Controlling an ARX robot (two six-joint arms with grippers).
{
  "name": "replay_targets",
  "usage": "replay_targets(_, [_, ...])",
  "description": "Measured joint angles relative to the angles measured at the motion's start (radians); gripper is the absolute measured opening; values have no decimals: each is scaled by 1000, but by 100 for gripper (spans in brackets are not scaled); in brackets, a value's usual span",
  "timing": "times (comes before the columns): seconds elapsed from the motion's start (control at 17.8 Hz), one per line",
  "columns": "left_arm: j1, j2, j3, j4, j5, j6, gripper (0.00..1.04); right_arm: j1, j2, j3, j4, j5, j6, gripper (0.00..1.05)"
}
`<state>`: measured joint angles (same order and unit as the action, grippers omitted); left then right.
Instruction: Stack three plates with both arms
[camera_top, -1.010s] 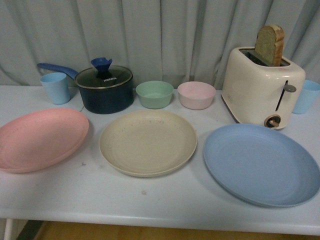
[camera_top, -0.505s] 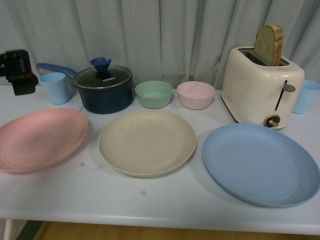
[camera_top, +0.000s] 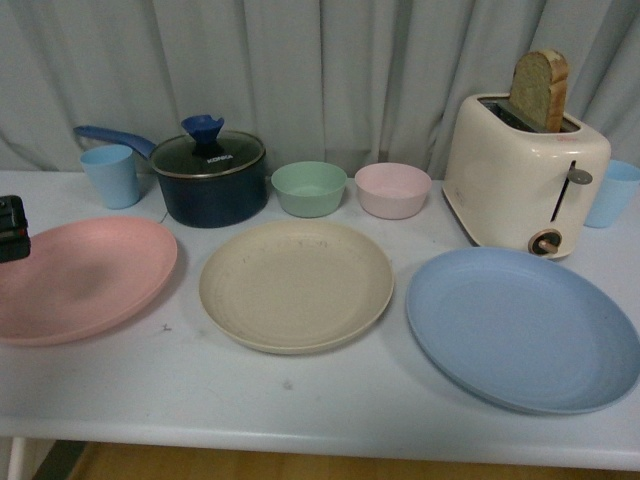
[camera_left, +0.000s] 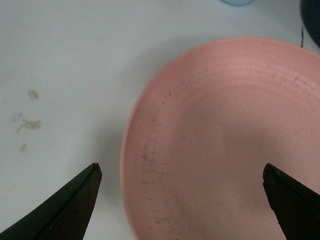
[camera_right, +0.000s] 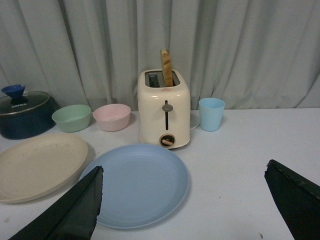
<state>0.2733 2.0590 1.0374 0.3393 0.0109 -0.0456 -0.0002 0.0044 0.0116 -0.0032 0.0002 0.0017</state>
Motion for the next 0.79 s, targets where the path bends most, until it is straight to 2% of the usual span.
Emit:
replay_targets(0.39, [43,117,-17,96,-43,-29,98,0,0,0,0,0,0,98])
replay_targets(0.45, [34,123,-17,98,-40,-30,95,0,0,0,0,0,0,98])
replay_targets(0.5, [21,128,-17,98,-39,-33,83,0,0,0,0,0,0,98])
replay_targets(0.62, [14,131,-17,95,-39,-33,74,0,0,0,0,0,0,98])
replay_targets(0.79, [5,133,-17,95,-44,-33,66,0,0,0,0,0,0,98])
